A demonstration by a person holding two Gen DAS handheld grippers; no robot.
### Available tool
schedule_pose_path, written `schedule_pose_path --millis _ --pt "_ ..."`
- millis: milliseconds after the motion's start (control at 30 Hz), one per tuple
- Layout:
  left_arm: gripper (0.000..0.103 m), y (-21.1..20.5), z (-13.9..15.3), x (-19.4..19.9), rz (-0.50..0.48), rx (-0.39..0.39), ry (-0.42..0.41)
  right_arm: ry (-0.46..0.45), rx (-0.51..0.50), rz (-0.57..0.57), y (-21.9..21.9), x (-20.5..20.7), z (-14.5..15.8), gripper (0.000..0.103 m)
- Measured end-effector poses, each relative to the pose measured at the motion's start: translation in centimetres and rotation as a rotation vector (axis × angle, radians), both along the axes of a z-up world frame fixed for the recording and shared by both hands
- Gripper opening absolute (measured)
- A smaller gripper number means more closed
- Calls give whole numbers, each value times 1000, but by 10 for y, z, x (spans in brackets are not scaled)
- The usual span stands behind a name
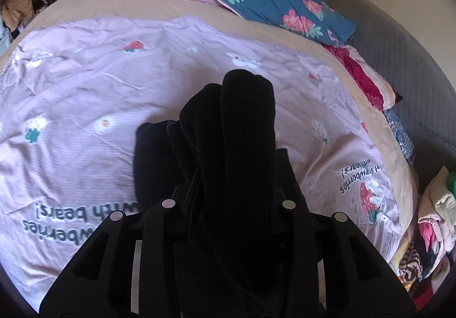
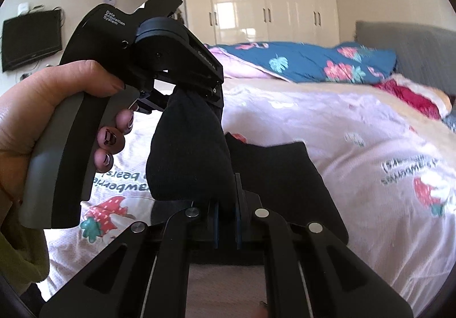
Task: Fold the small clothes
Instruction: 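Lift the gripped edge with both grippers and fold it over the other half, then lower the folded half onto the shirt and press it flat with both grippers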
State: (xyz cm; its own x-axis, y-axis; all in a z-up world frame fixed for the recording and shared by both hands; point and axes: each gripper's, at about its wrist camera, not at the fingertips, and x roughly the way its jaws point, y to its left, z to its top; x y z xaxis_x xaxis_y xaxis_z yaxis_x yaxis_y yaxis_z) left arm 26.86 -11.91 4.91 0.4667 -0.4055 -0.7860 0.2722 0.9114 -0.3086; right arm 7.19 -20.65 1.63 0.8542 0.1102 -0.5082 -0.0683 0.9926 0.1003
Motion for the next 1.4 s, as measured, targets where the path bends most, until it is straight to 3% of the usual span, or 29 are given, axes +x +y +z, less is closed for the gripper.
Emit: schedule_pose_path --millis 233,400,533,633,767,867,933,967,1000,1167,1400 --pt "26 -44 -21 6 -46 46 41 80 122 -57 -33 3 -18 7" --pt "32 -69 -36 14 -68 104 70 169 245 -84 -56 13 -36 7" --pt "44 -90 -53 20 -94 157 99 250 372 -95 -74 20 -54 9" --pt "68 -102 -61 22 -112 147 121 298 449 -96 -84 22 -65 11" --pt "79 -114 -63 24 -138 131 132 352 548 -113 -102 23 -78 18" --pt "80 -106 -54 23 -143 46 116 377 609 -96 -111 23 -82 26" --pt "81 -89 -42 19 -122 -3 75 388 637 -68 -115 24 -80 40" --pt "83 -78 -36 15 -112 -9 49 382 658 -45 -119 26 -75 55" --pt "83 -70 -32 13 -103 -5 27 371 666 -30 -123 27 -71 67" --pt "85 -15 -40 -11 -14 120 -53 334 586 25 -132 57 -39 78" --pt "85 12 -64 -37 10 198 -90 450 373 75 -118 132 -40 77"
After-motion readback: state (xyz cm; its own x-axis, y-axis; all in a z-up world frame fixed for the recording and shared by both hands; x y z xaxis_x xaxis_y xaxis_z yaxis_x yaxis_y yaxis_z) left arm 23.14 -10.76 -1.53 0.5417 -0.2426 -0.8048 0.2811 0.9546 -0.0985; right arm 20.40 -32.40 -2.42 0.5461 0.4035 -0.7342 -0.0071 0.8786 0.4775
